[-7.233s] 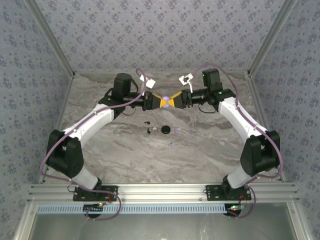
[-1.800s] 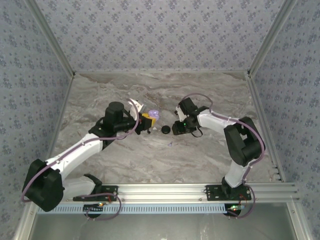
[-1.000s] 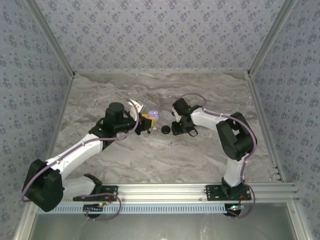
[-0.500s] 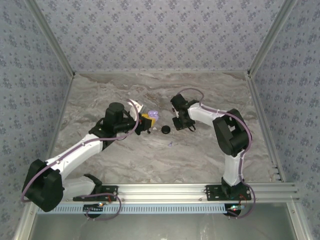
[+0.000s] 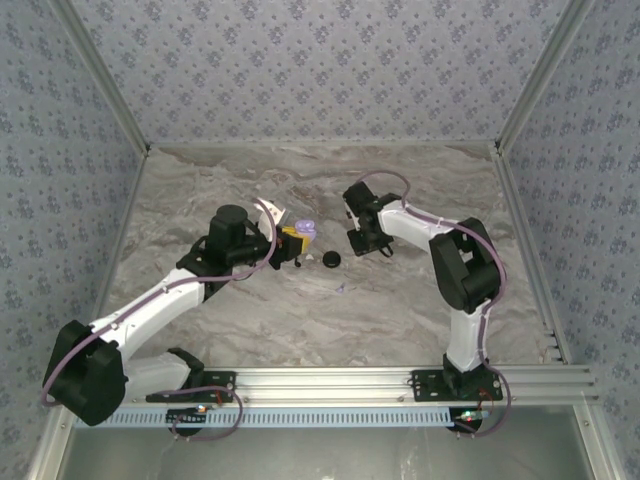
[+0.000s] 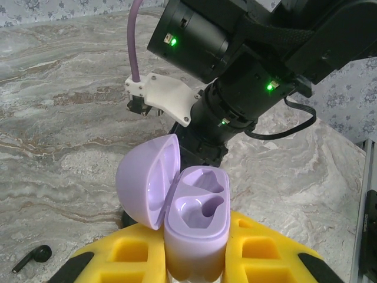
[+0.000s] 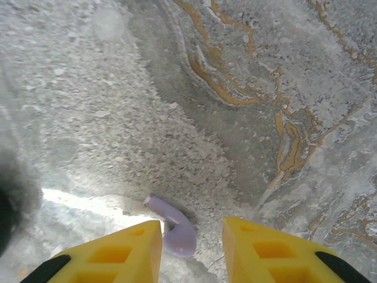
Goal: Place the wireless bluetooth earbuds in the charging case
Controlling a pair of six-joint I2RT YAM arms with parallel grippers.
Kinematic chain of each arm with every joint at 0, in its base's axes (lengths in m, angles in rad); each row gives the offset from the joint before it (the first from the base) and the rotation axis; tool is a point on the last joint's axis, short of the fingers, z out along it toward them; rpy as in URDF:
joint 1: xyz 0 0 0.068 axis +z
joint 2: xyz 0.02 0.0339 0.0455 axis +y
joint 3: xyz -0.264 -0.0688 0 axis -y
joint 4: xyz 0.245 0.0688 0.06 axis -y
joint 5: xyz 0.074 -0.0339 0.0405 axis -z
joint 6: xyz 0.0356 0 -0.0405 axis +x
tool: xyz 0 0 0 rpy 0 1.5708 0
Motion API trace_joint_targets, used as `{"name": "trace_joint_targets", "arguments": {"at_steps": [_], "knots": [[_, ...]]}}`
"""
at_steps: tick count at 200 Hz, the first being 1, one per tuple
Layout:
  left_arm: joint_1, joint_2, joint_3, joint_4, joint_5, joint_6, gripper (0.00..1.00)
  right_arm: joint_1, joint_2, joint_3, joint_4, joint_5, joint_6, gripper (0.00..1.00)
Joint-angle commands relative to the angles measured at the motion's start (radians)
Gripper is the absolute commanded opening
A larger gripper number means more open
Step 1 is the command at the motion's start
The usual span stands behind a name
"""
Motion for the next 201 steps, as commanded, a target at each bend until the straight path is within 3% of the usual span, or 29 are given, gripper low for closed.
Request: {"name": "trace_joint_targets", "arguments": {"at_steps": [1,30,67,127,201], "knots": [[-0.006,-0.025,0.003,-0.005,-0.002,0.005,0.17,-0.01,-0.061,-0.015,-0.015,-0.099,-0.004,0.32],[-0.005,-0.025,0.004,-0.004,0.0,0.005,0.17,-0.017,-0.063,-0.061,0.007,-0.169,-0.006,0.19],[-0.006,-0.024,0.006,-0.002,0.002,0.005,0.18,-0.035,-0.042,-0.096,0.036,-0.197,0.018,0.14],[-0.005,-0.015,0.006,-0.002,0.002,0.005,0.17,-0.056,-0.014,-0.107,0.05,-0.181,0.032,0.13],[-0.005,-0.007,0.008,-0.002,-0.001,0.007,0.17,-0.06,0.025,-0.061,0.014,-0.07,0.028,0.13]]}}
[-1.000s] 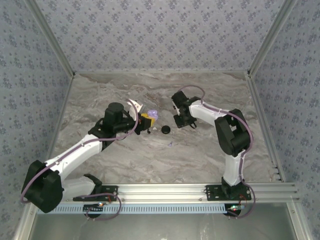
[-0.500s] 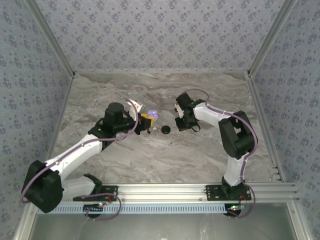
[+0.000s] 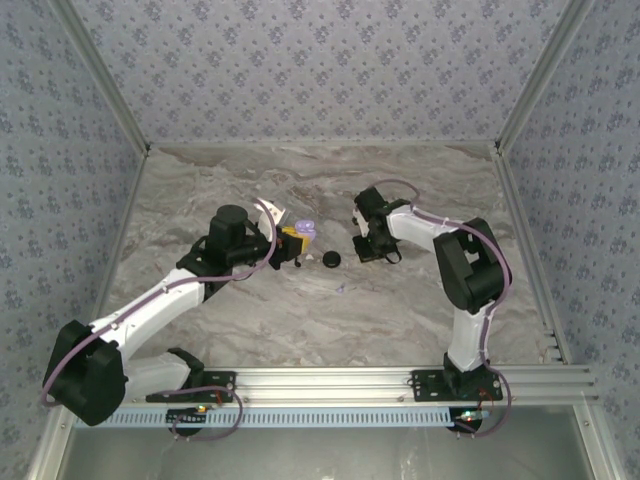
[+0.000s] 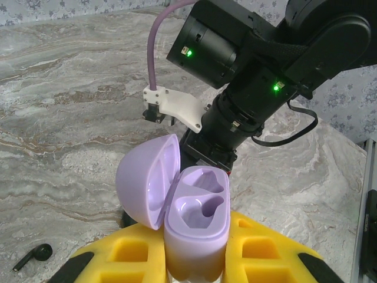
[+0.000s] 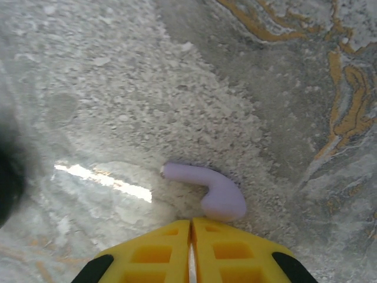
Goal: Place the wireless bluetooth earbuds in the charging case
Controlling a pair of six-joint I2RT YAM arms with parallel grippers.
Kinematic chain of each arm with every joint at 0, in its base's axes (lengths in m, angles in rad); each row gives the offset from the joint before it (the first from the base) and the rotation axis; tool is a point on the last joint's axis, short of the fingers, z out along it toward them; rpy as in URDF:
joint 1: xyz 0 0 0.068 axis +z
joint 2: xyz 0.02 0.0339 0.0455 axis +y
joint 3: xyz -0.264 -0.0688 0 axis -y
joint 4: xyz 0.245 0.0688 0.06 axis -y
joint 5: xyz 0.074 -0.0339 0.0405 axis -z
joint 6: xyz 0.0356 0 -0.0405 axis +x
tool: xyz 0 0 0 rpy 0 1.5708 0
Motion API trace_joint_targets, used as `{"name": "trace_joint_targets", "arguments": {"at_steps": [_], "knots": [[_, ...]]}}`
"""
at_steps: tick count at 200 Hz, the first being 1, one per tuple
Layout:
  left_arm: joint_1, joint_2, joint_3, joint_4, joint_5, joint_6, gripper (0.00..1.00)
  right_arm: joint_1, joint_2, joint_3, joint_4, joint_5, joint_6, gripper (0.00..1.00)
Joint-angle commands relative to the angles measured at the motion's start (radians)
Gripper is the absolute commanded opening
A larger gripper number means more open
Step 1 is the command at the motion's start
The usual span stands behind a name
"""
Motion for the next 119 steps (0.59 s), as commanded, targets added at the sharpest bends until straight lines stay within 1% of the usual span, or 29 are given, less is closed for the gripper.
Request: {"name": "trace_joint_targets", "arguments": {"at_steps": [1,55,87,119], "knots": [[-0.005,-0.007,0.008,0.0,0.001,0.007,0.17,-0.006,0.03,0.033,-0.036,0.075,0.012,0.13],[-0.005,-0.007,0.011,-0.004,0.002,0.008,0.18,-0.007,0.072,0.105,-0.082,0.187,0.001,0.13],[-0.005,-0.007,0.014,-0.007,0.0,0.009,0.17,-0.007,0.081,0.128,-0.082,0.168,-0.009,0.13],[-0.005,-0.012,0.021,-0.018,0.0,0.013,0.17,-0.008,0.043,0.123,-0.082,0.137,-0.006,0.15]]}}
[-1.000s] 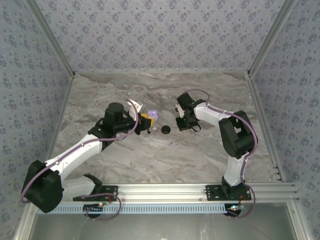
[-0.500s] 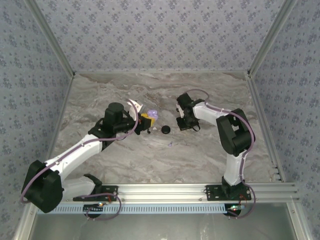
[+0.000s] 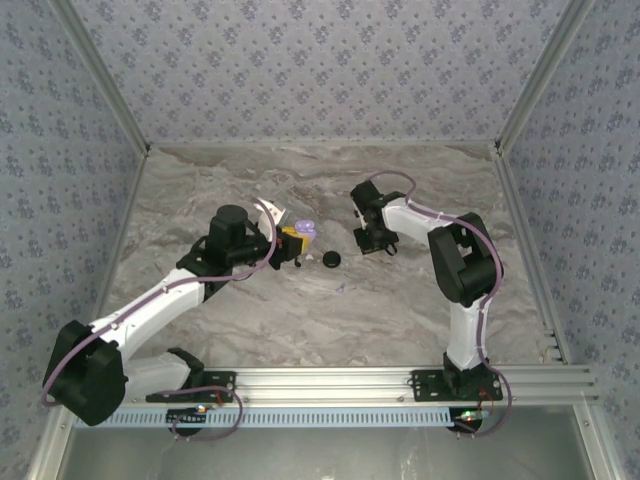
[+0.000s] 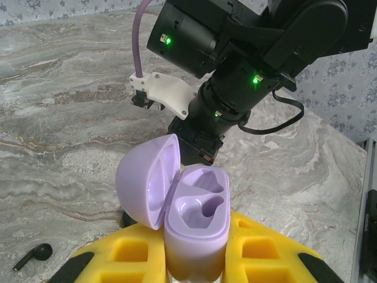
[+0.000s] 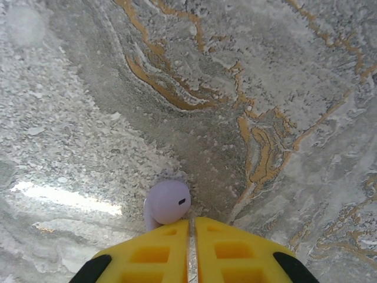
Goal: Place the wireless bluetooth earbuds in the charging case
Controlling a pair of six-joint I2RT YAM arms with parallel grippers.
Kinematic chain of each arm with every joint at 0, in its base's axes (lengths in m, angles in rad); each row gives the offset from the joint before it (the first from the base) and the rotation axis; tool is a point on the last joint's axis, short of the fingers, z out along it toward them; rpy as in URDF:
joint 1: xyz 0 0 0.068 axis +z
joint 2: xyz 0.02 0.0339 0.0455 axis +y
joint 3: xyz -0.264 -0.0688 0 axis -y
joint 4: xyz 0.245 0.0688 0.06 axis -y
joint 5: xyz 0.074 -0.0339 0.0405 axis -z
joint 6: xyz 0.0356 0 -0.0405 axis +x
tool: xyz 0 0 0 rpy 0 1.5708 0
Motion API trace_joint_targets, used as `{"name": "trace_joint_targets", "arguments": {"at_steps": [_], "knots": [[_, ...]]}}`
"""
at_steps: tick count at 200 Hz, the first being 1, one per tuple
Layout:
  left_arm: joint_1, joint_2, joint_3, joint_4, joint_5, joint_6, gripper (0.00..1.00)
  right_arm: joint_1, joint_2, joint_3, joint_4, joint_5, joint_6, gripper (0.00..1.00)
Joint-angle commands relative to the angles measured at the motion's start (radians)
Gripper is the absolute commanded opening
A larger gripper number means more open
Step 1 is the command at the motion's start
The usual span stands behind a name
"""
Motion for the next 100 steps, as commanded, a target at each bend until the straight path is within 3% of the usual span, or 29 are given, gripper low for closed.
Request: {"name": "trace_joint_targets", "arguments": {"at_steps": [1,50,100], "knots": [[-0.005,-0.012,0.021,-0.016,0.0,0.012,0.17,-0.006,-0.021,0.019,-0.034,-0.01,-0.004,0.15],[-0.005,-0.013,0.027,-0.019,0.005,0.014,0.17,-0.028,-0.101,-0.003,-0.018,-0.129,0.013,0.24],[-0.005,-0.017,0.027,-0.018,0.007,0.011,0.18,-0.053,-0.06,0.035,-0.043,-0.189,0.057,0.37]]}}
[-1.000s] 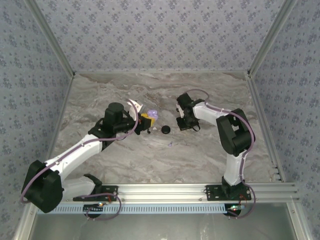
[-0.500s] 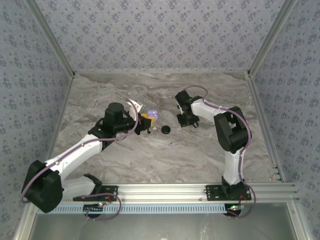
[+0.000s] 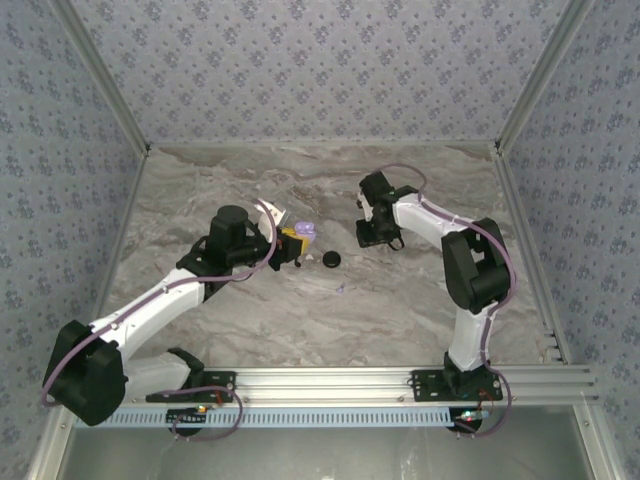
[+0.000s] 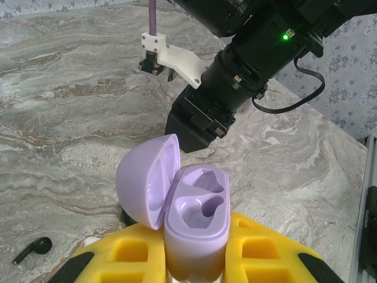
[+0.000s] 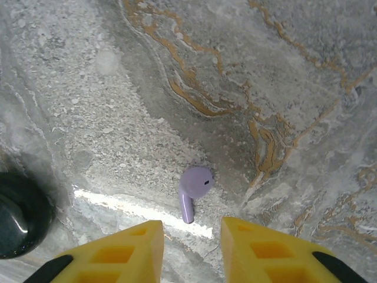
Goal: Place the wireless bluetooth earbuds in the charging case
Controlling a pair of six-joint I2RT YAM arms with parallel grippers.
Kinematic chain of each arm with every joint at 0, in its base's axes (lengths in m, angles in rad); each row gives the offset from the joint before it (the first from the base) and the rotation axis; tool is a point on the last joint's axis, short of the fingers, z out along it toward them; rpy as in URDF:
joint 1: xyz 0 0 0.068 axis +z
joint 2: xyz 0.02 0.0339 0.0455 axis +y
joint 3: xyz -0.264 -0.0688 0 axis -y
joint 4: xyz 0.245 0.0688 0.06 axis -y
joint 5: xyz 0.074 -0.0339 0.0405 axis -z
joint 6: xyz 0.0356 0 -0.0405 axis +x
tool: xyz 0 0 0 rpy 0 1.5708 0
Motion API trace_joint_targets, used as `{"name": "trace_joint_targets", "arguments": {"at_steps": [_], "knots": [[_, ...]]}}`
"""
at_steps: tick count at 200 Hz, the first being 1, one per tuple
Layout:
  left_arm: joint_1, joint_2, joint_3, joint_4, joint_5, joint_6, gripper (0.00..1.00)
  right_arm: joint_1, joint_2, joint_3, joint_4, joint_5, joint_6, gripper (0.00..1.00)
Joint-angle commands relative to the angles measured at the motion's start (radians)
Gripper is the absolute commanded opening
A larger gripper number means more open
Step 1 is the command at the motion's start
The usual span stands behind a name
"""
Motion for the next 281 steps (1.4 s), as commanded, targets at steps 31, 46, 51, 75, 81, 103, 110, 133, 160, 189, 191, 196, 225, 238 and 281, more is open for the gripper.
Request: {"name": "trace_joint_targets", "arguments": {"at_steps": [31,46,51,75,81,103,110,133,160,189,191,196,225,238,281], "knots": [[-0.005,-0.018,0.027,0.0,0.006,0.007,0.17,-0.011,0.057,0.06,-0.05,-0.049,0.091,0.41],[-0.006,-0.018,0.026,0.0,0.006,0.007,0.17,-0.012,0.073,0.07,-0.056,-0.05,0.107,0.42],[-0.005,-0.018,0.026,0.001,0.006,0.007,0.18,-0.013,0.079,0.075,-0.059,-0.05,0.109,0.42],[-0.005,-0.018,0.025,0.001,0.007,0.007,0.17,-0.013,0.104,0.097,-0.074,-0.042,0.115,0.42],[-0.006,-0.018,0.026,0.002,0.007,0.007,0.17,-0.013,0.108,0.102,-0.079,-0.034,0.116,0.42],[-0.005,-0.019,0.022,0.003,0.005,0.006,0.17,-0.012,0.117,0.118,-0.092,-0.016,0.117,0.42],[-0.006,-0.019,0.022,0.003,0.006,0.007,0.17,-0.012,0.125,0.122,-0.092,-0.016,0.116,0.42],[-0.006,-0.017,0.021,0.003,0.006,0.004,0.17,-0.01,0.141,0.138,-0.105,-0.016,0.112,0.4],[-0.006,-0.02,0.021,0.003,0.006,0.005,0.17,-0.01,0.155,0.15,-0.118,0.002,0.112,0.39],[-0.005,-0.019,0.02,0.002,0.006,0.004,0.18,-0.006,0.167,0.161,-0.125,0.012,0.111,0.39],[-0.005,-0.019,0.02,0.002,0.006,0.004,0.17,-0.005,0.168,0.162,-0.125,0.012,0.112,0.38],[-0.005,-0.019,0.02,0.001,0.006,0.003,0.17,-0.004,0.171,0.164,-0.125,0.011,0.112,0.39],[-0.004,-0.02,0.019,0.001,0.006,0.003,0.17,0.0,0.187,0.173,-0.13,0.014,0.112,0.37],[-0.005,-0.022,0.018,0.0,0.004,0.004,0.17,0.003,0.195,0.181,-0.135,0.019,0.112,0.36],[-0.005,-0.026,0.016,-0.004,0.0,0.006,0.17,0.013,0.218,0.195,-0.147,0.045,0.115,0.36]]}}
